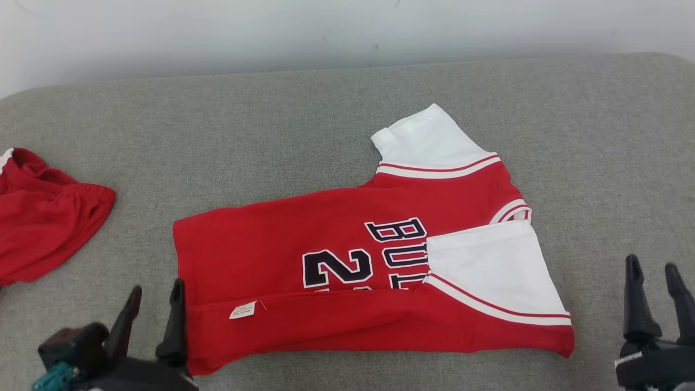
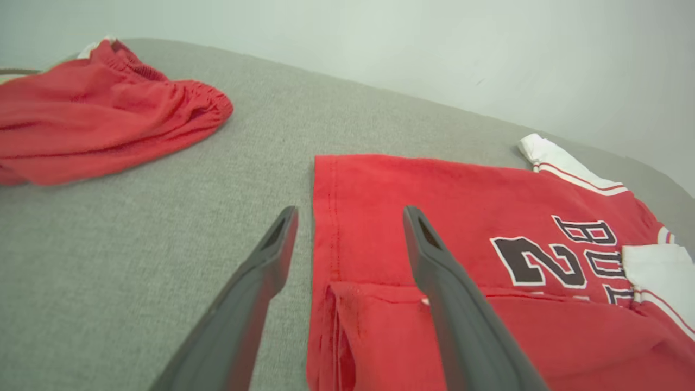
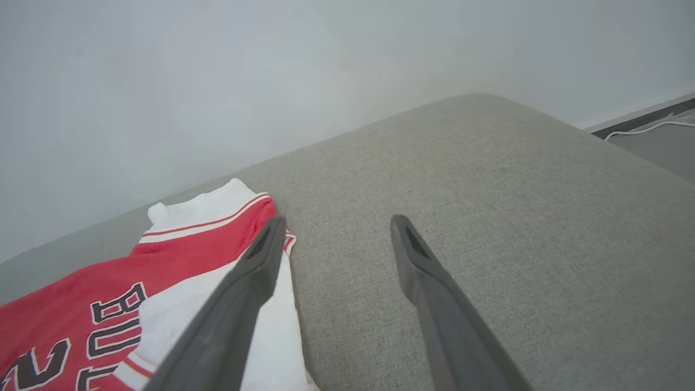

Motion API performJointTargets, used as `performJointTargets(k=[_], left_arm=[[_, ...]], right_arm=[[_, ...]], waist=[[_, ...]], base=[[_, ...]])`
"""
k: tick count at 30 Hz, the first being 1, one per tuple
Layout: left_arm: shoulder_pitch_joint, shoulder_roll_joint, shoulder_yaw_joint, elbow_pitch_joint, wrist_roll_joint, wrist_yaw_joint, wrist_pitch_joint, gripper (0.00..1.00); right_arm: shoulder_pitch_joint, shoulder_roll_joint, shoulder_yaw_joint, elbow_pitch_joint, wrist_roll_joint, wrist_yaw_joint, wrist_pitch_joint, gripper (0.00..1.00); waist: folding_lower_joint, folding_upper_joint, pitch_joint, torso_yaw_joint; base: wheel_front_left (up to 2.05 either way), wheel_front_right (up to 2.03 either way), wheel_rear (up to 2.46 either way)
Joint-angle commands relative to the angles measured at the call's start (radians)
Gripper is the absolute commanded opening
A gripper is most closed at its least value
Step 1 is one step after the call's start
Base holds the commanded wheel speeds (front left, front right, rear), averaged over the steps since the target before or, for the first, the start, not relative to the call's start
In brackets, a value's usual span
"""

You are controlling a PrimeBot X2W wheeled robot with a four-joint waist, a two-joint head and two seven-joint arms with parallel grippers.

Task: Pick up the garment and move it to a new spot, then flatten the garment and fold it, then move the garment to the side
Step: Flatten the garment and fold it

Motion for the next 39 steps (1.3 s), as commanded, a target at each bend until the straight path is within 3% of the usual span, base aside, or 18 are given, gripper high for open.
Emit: performJointTargets(k=[1,10,20,33,39], left_arm=[[-0.018,-0.002,0.001,-0.003,0.010,0.005,-0.012,1.00],[-0.135,-0.043,-0.031,0.036,0.079,0.021,-0.050,1.00],[-0.172,-0.065,-0.034,0.056,0.068,0.014,-0.063,1.00],[-0.412,-0.079,-0.098,0.163,0.087,-0.064,0.034,1.00],[-0.510,-0.107,-0.132,0.234,0.076,-0.108,0.078,1.00]], right_arm=[[-0.014,-0.002,-0.001,0.003,-0.003,0.000,-0.010,1.00],[-0.151,-0.037,0.031,0.043,-0.046,0.000,-0.055,1.00],[-0.216,-0.054,0.038,0.093,-0.019,0.000,-0.083,1.00],[-0.576,-0.219,0.112,0.333,0.045,0.000,-0.049,1.00],[-0.768,-0.311,0.264,0.447,0.090,0.000,0.001,1.00]], waist=[[0.0001,0.0000,-0.003,0.001],[0.0001,0.0000,-0.017,0.003],[0.0001,0.0000,0.007,0.023],[0.0001,0.0000,0.159,0.096],[0.0001,0.0000,0.226,0.153]], base=[[0.00,0.00,0.00],[0.00,0.00,0.00],[0.00,0.00,0.00],[0.00,0.00,0.00],[0.00,0.00,0.00]])
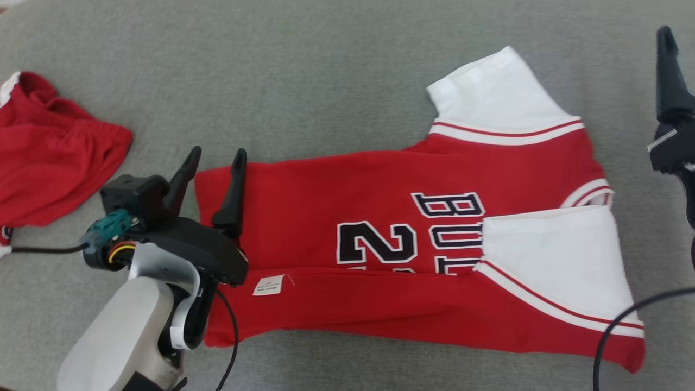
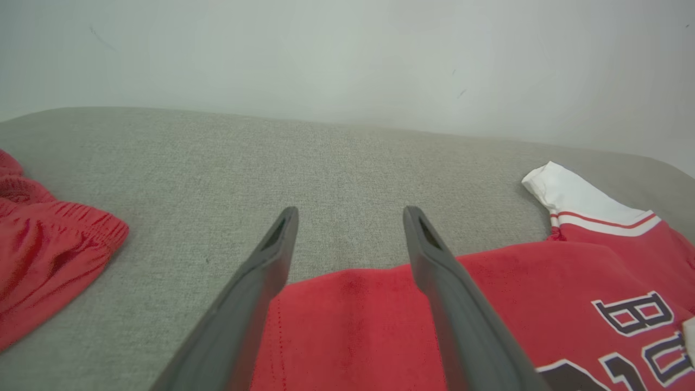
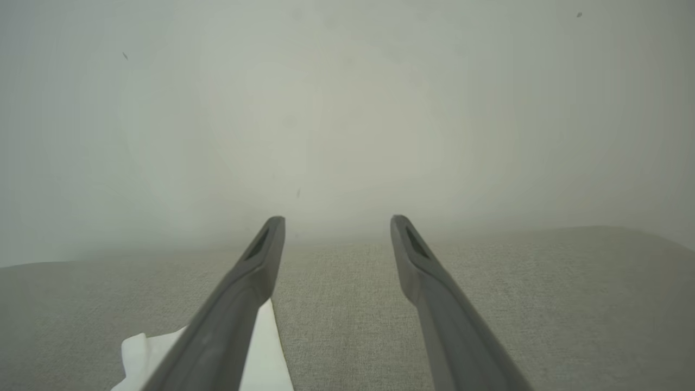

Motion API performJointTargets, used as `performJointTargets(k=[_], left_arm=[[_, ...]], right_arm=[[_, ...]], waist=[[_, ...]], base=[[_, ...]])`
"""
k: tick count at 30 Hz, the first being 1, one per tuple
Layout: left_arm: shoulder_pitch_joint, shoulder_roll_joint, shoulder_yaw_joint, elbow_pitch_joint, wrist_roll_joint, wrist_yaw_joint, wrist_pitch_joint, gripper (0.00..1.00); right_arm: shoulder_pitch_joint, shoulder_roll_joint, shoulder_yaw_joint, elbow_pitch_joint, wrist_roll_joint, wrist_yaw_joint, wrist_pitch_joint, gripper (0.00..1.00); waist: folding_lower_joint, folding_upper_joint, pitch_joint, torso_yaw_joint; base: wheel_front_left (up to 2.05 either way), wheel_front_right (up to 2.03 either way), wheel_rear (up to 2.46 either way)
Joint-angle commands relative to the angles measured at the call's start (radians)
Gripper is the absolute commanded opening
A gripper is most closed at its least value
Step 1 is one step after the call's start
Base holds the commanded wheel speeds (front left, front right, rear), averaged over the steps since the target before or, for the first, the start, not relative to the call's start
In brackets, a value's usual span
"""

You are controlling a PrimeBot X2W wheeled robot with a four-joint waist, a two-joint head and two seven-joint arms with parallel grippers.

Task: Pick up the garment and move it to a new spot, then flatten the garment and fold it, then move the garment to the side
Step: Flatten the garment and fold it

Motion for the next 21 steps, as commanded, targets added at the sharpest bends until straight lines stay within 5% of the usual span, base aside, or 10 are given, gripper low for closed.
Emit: performJointTargets(k=[1,15,21], left_arm=[[-0.014,-0.003,-0.004,0.013,-0.007,-0.009,0.010,1.00],[-0.136,-0.070,-0.059,0.159,-0.109,-0.124,0.130,1.00],[-0.157,-0.081,-0.067,0.211,-0.109,-0.122,0.143,1.00]], right_arm=[[-0.031,-0.016,0.033,0.020,0.007,0.000,0.008,1.00],[-0.342,-0.106,0.414,0.289,0.135,0.000,0.149,1.00],[-0.403,-0.109,0.527,0.360,0.192,0.000,0.164,1.00]], waist=[[-0.0002,-0.0001,0.056,0.059],[-0.0002,-0.0001,0.161,0.153],[-0.0002,-0.0001,0.170,0.158]], base=[[0.00,0.00,0.00],[0.00,0.00,0.00],[0.00,0.00,0.00]])
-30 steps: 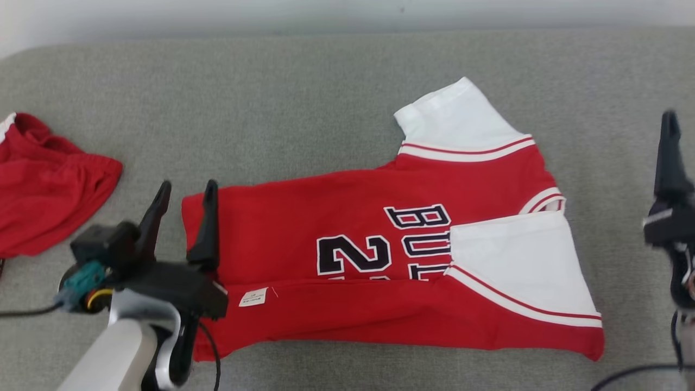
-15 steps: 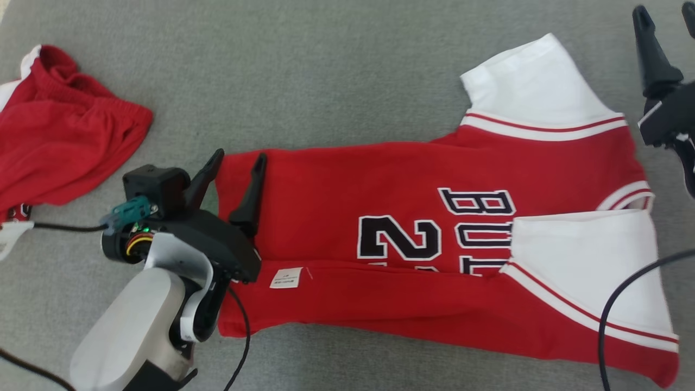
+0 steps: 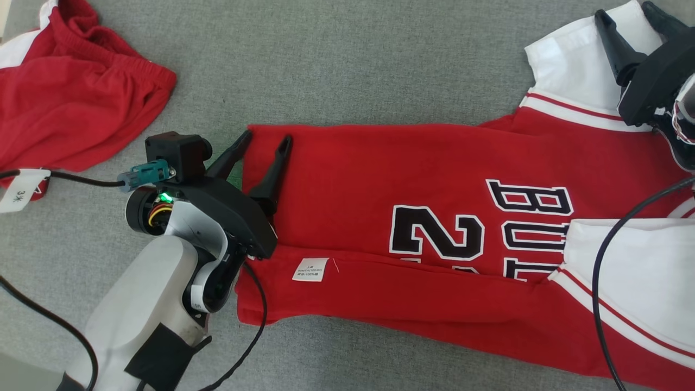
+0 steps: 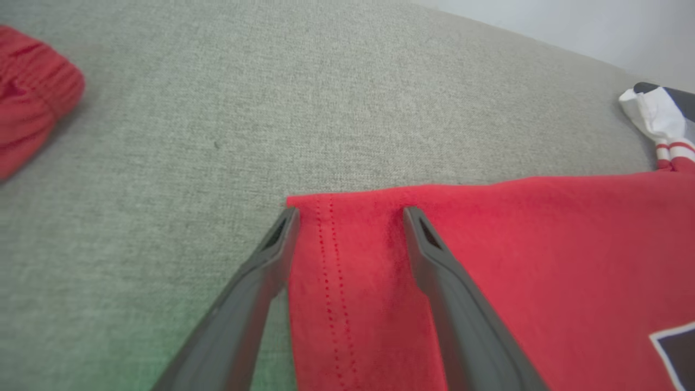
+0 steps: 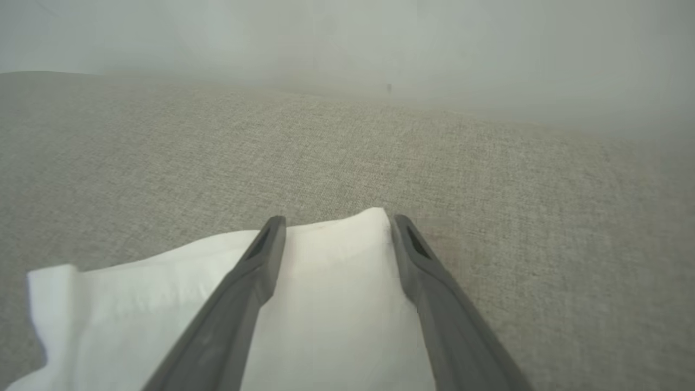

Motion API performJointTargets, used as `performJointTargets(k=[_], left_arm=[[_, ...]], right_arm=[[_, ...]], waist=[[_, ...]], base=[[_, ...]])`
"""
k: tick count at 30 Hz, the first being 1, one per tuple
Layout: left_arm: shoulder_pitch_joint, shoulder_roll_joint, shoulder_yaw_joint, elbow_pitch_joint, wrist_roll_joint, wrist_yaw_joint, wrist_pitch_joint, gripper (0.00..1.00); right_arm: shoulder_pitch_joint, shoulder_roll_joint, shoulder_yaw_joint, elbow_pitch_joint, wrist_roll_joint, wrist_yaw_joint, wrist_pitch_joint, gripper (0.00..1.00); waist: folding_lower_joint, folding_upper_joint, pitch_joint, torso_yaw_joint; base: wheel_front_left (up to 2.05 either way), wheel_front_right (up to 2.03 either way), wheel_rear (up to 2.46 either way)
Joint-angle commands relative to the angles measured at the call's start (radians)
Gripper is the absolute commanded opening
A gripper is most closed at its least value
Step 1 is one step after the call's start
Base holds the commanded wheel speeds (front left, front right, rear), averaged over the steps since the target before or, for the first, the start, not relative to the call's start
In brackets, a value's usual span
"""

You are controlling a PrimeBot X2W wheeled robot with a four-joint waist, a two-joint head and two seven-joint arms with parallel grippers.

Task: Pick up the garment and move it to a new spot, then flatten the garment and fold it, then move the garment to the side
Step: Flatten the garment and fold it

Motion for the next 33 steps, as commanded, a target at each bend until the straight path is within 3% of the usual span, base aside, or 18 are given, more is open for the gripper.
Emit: performJointTargets(k=[1,5,6,7,8,9,21,33], left_arm=[[0.004,0.001,-0.004,0.025,-0.009,0.009,0.006,1.00],[0.001,-0.006,-0.013,0.042,-0.020,0.000,0.022,1.00],[0.000,-0.008,-0.016,0.045,-0.020,-0.004,0.028,1.00],[-0.001,-0.010,-0.021,0.048,-0.022,-0.009,0.035,0.91],[-0.001,-0.010,-0.024,0.049,-0.023,-0.011,0.037,0.36],[-0.001,-0.011,-0.025,0.048,-0.023,-0.012,0.034,0.00],[0.017,0.022,0.003,-0.011,0.004,-0.002,-0.057,0.00],[0.224,0.144,0.059,-0.274,-0.016,0.052,-0.093,0.00]], right_arm=[[-0.016,-0.007,0.023,0.011,0.018,0.000,-0.001,1.00],[-0.037,-0.005,0.082,0.040,0.067,0.000,0.006,1.00],[-0.045,-0.005,0.094,0.045,0.075,0.000,0.003,0.48],[-0.050,-0.004,0.104,0.050,0.090,0.000,0.006,0.22],[-0.053,-0.002,0.113,0.055,0.103,0.000,0.005,0.00],[-0.057,-0.001,0.119,0.056,0.115,0.000,-0.006,0.00],[-0.040,-0.044,0.172,-0.025,0.229,0.000,-0.182,0.00],[0.206,-0.198,0.197,-0.379,0.307,0.000,-0.352,0.00]], waist=[[-0.0002,-0.0001,0.004,0.004],[-0.0002,-0.0001,0.003,0.005],[-0.0002,-0.0001,0.003,0.005],[-0.0002,-0.0001,0.002,0.004],[-0.0002,-0.0001,0.001,0.002],[-0.0002,-0.0001,-0.001,0.000],[-0.0002,-0.0001,-0.035,-0.034],[-0.0002,-0.0001,-0.089,-0.119]], base=[[0.00,0.00,0.00],[0.00,0.00,0.00],[0.00,0.00,0.00],[0.00,0.00,0.00],[0.00,0.00,0.00],[0.00,0.00,0.00],[0.00,0.00,0.00],[0.00,0.00,0.00]])
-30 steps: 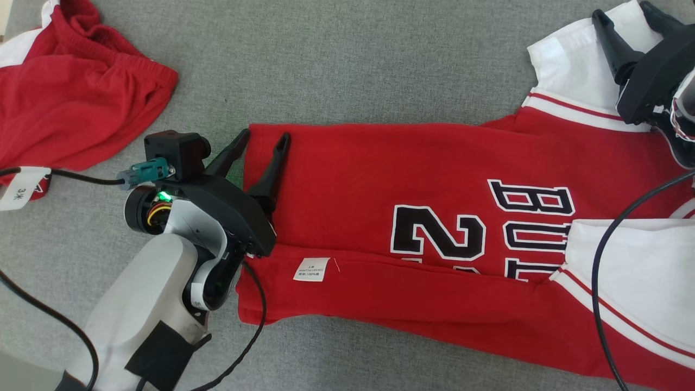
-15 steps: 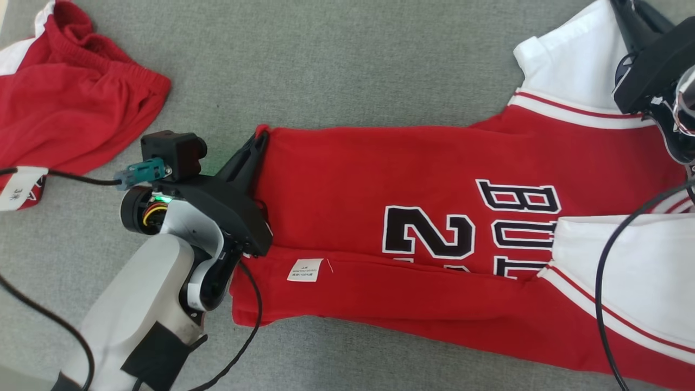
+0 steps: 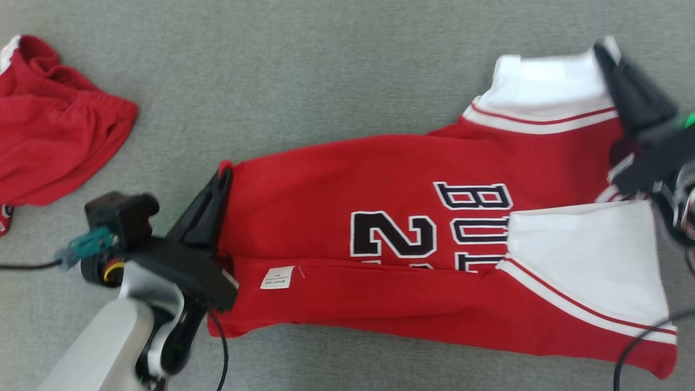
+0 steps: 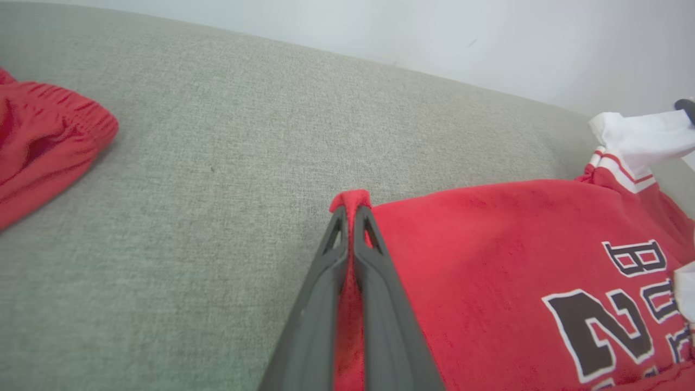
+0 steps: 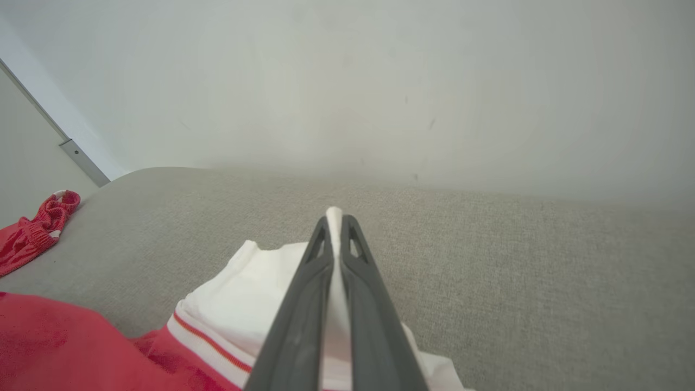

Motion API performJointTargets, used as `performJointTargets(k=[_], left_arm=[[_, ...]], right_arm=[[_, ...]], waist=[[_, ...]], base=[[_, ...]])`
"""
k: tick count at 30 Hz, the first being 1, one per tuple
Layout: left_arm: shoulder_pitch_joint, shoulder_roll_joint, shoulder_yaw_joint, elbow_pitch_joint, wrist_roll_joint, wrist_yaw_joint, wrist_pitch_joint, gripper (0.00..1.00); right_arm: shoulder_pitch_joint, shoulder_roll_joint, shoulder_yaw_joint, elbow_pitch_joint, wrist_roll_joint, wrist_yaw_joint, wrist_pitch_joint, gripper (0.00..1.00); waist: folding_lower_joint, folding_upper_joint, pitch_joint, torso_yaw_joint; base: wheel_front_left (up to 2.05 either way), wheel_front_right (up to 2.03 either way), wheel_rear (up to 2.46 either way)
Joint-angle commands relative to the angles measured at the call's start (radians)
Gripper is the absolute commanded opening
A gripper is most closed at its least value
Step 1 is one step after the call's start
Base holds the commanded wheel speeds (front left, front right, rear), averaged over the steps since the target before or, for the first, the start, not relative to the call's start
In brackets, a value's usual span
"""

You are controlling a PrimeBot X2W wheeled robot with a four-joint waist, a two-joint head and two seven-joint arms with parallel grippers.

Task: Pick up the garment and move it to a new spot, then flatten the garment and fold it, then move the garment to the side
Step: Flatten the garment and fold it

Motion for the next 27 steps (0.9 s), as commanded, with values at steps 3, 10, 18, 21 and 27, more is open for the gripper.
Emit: performJointTargets(k=[3,10,18,21,27], left_arm=[[0.062,0.038,0.013,-0.052,-0.011,0.014,0.008,0.00],[0.175,0.099,0.056,-0.138,-0.045,0.052,0.017,0.00],[0.237,0.129,0.075,-0.153,-0.042,0.079,0.008,0.00],[0.275,0.121,0.089,-0.146,-0.033,0.102,-0.031,0.00],[0.332,0.105,0.096,-0.133,-0.036,0.120,-0.074,0.00]], right_arm=[[0.088,-0.028,-0.006,-0.062,0.009,0.000,-0.013,0.00],[0.277,-0.043,-0.068,-0.175,0.011,0.000,-0.031,0.00],[0.481,0.008,-0.177,-0.245,-0.023,0.000,-0.039,0.00],[0.577,0.051,-0.228,-0.270,-0.044,0.000,-0.038,0.00],[0.674,0.105,-0.266,-0.283,-0.074,0.000,-0.020,0.00]], waist=[[0.0001,0.0000,-0.032,-0.039],[0.0001,0.0000,-0.068,-0.087],[0.0001,0.0000,-0.105,-0.129],[0.0001,0.0000,-0.123,-0.151],[0.0001,0.0000,-0.141,-0.164]], base=[[0.00,0.00,0.00],[0.00,0.00,0.00],[0.00,0.00,0.00],[0.00,0.00,0.00],[0.00,0.00,0.00]])
